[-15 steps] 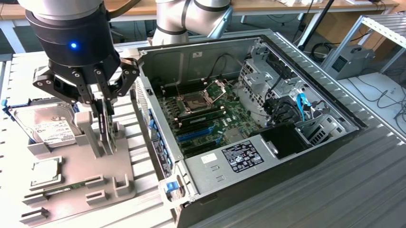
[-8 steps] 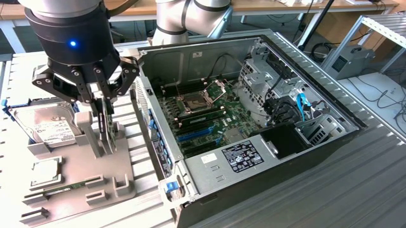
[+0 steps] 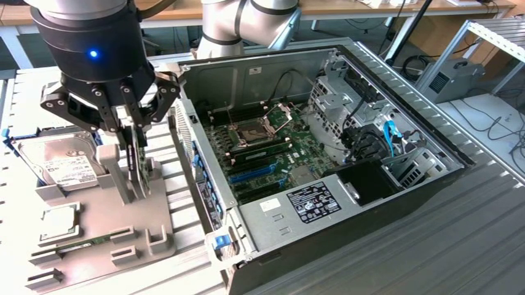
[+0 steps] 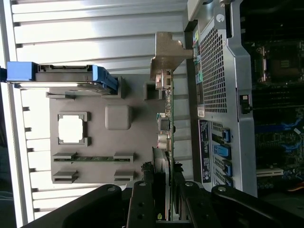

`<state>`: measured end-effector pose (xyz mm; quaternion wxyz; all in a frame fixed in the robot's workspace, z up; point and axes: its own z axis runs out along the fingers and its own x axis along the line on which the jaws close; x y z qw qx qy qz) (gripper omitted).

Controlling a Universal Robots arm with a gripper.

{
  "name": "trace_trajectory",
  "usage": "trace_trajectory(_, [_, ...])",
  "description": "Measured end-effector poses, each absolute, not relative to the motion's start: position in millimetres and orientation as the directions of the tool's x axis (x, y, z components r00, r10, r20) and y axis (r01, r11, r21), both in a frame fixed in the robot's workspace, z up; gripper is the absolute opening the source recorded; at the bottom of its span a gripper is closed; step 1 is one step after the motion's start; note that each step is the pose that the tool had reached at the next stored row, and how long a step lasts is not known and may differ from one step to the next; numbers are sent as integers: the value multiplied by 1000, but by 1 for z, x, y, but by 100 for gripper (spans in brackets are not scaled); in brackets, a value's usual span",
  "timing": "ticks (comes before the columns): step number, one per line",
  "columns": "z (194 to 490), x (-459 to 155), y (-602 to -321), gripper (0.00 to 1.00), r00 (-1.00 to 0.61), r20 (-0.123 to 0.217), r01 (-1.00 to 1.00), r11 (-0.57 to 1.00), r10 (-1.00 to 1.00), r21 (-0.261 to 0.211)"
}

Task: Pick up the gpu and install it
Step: 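Pick up the gpu and move the gpu toward the slot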

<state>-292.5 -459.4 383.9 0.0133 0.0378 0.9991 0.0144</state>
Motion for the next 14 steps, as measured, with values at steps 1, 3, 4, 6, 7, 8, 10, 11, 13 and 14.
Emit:
trace_trajectory(1, [384, -293, -459, 26, -997, -26, 75, 997, 76, 30])
trace_trajectory(3, [385, -293, -459, 26, -997, -26, 75, 997, 76, 30])
trace_trajectory(4, [385, -293, -459, 26, -997, -26, 75, 997, 76, 30])
trace_trajectory(6, [386, -293, -459, 26, -997, -26, 75, 997, 76, 30])
trace_trajectory(7, [386, -293, -459, 26, -997, -26, 75, 997, 76, 30])
trace_trajectory(8, [386, -293, -459, 26, -997, -26, 75, 997, 76, 30])
trace_trajectory(10, [387, -293, -459, 26, -997, -26, 75, 997, 76, 30])
trace_trajectory(11, [387, -293, -459, 26, -997, -26, 75, 997, 76, 30])
trace_trajectory(13, [388, -293, -459, 26, -997, -26, 75, 997, 76, 30])
trace_trajectory(14, [388, -293, -459, 26, -997, -26, 75, 997, 76, 30])
